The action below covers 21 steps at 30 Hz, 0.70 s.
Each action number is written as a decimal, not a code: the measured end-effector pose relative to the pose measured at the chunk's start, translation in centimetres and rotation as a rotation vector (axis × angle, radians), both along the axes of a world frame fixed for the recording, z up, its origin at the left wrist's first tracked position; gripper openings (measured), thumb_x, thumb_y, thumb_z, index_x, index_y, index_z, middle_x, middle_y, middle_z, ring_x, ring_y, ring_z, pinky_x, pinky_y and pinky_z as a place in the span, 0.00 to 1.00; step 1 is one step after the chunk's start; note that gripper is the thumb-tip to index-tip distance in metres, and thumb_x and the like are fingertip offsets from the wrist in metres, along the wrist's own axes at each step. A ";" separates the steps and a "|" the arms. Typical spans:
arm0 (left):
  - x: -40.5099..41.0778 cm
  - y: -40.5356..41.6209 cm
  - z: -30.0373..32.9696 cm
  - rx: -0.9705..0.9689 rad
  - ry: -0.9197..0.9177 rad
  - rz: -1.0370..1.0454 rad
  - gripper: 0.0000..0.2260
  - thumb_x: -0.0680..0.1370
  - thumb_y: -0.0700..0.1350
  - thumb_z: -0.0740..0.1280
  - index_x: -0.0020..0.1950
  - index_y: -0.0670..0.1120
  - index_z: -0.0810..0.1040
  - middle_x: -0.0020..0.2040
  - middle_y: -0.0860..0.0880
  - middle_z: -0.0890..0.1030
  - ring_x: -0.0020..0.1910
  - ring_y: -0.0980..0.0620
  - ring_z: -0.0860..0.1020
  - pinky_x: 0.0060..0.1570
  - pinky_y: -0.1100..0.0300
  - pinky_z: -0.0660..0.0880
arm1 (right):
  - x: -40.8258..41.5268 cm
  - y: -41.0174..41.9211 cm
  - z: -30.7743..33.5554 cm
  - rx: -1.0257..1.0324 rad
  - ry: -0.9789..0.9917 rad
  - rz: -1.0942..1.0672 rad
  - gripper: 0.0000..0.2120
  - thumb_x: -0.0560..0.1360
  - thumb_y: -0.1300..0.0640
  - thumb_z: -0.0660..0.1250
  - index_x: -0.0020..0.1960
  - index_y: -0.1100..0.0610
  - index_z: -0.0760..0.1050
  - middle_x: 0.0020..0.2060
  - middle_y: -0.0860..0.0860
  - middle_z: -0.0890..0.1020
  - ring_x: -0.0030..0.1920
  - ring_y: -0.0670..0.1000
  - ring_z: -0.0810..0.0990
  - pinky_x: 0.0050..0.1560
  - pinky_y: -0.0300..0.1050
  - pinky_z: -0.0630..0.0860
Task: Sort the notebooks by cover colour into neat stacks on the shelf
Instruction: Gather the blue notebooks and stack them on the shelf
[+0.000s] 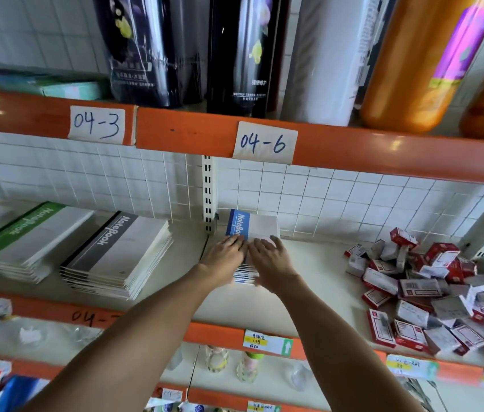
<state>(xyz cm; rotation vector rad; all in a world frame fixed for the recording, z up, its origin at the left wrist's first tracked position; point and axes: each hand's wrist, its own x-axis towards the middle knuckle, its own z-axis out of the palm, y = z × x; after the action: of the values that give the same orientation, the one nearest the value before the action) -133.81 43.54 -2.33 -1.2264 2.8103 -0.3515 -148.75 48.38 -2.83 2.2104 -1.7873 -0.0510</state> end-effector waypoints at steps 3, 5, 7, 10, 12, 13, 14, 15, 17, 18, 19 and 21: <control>-0.4 0.1 0.0 0.025 0.035 0.029 0.36 0.78 0.39 0.67 0.80 0.40 0.51 0.80 0.42 0.55 0.80 0.45 0.52 0.78 0.51 0.50 | 0.0 0.3 0.3 0.013 -0.037 -0.044 0.48 0.47 0.43 0.85 0.64 0.58 0.78 0.59 0.54 0.82 0.60 0.53 0.81 0.71 0.58 0.66; -0.1 0.4 0.4 0.066 0.036 0.040 0.41 0.76 0.43 0.72 0.81 0.42 0.50 0.81 0.44 0.51 0.80 0.47 0.50 0.77 0.53 0.50 | 0.2 0.7 0.6 0.013 -0.071 -0.066 0.46 0.61 0.47 0.81 0.74 0.57 0.66 0.71 0.53 0.72 0.71 0.53 0.70 0.77 0.56 0.55; 0.2 0.8 0.9 0.099 0.037 0.055 0.45 0.73 0.45 0.75 0.81 0.43 0.49 0.81 0.46 0.50 0.80 0.48 0.49 0.76 0.53 0.51 | 0.6 1.1 0.8 0.050 -0.097 -0.117 0.45 0.67 0.48 0.78 0.76 0.57 0.59 0.75 0.54 0.64 0.74 0.54 0.63 0.76 0.53 0.53; 0.5 1.0 1.7 0.047 -0.012 0.027 0.45 0.71 0.45 0.76 0.80 0.42 0.53 0.80 0.44 0.54 0.79 0.45 0.52 0.76 0.51 0.53 | 0.7 1.6 1.2 0.065 -0.110 -0.151 0.49 0.65 0.42 0.78 0.76 0.59 0.57 0.74 0.56 0.63 0.74 0.56 0.62 0.76 0.53 0.54; 0.7 1.1 2.1 -0.026 -0.070 0.012 0.49 0.68 0.48 0.79 0.79 0.41 0.53 0.79 0.43 0.55 0.78 0.44 0.53 0.77 0.50 0.51 | 0.2 2.0 1.4 0.097 -0.103 -0.138 0.51 0.65 0.41 0.78 0.77 0.59 0.55 0.75 0.56 0.61 0.76 0.56 0.59 0.77 0.53 0.52; 0.9 1.0 2.1 -0.040 -0.095 0.020 0.51 0.66 0.49 0.79 0.79 0.40 0.52 0.79 0.43 0.54 0.78 0.44 0.52 0.78 0.50 0.50 | -0.1 2.1 1.4 0.101 -0.097 -0.137 0.52 0.65 0.41 0.78 0.77 0.59 0.55 0.76 0.55 0.60 0.76 0.56 0.58 0.77 0.53 0.51; 1.1 0.9 1.9 -0.047 -0.112 0.032 0.52 0.66 0.49 0.80 0.80 0.40 0.50 0.79 0.43 0.53 0.79 0.44 0.51 0.78 0.50 0.49 | -0.3 2.2 1.4 0.099 -0.096 -0.137 0.52 0.65 0.42 0.78 0.77 0.59 0.54 0.76 0.56 0.60 0.76 0.57 0.57 0.77 0.53 0.51; 1.3 0.8 1.8 -0.049 -0.125 0.042 0.53 0.66 0.49 0.80 0.80 0.39 0.49 0.80 0.42 0.53 0.79 0.44 0.51 0.78 0.50 0.49 | -0.3 2.2 1.2 0.098 -0.098 -0.141 0.52 0.65 0.43 0.79 0.77 0.59 0.54 0.76 0.56 0.59 0.76 0.57 0.57 0.77 0.53 0.52; 1.5 0.6 1.6 -0.047 -0.131 0.049 0.52 0.67 0.48 0.80 0.80 0.38 0.49 0.80 0.41 0.53 0.79 0.43 0.51 0.78 0.49 0.49 | -0.3 1.9 0.8 0.088 -0.112 -0.138 0.51 0.66 0.47 0.79 0.77 0.60 0.54 0.76 0.57 0.60 0.76 0.58 0.59 0.76 0.52 0.55; 1.5 0.4 1.4 -0.053 -0.137 0.043 0.52 0.67 0.47 0.79 0.80 0.37 0.49 0.80 0.40 0.52 0.79 0.43 0.51 0.78 0.49 0.49 | -0.2 1.8 0.6 0.076 -0.107 -0.132 0.50 0.66 0.48 0.79 0.77 0.62 0.54 0.75 0.59 0.61 0.75 0.59 0.60 0.75 0.53 0.57; 1.4 0.4 1.2 -0.061 -0.144 0.035 0.50 0.68 0.46 0.78 0.79 0.37 0.50 0.80 0.40 0.53 0.79 0.42 0.52 0.78 0.48 0.50 | -0.1 1.6 0.3 0.069 -0.081 -0.129 0.49 0.66 0.49 0.79 0.76 0.64 0.56 0.74 0.60 0.63 0.74 0.60 0.62 0.74 0.53 0.60; 1.3 0.1 0.7 -0.068 -0.135 0.033 0.46 0.72 0.44 0.75 0.79 0.37 0.50 0.80 0.39 0.53 0.79 0.41 0.52 0.77 0.47 0.53 | -0.1 1.2 -0.3 0.049 -0.020 -0.148 0.50 0.59 0.46 0.83 0.72 0.66 0.65 0.67 0.63 0.71 0.66 0.62 0.72 0.67 0.54 0.70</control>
<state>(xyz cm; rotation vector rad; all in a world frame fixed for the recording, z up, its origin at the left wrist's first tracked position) -132.47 43.69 -1.67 -1.2107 2.6823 -0.5113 -148.83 49.54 -3.17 2.1140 -1.9783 -0.1062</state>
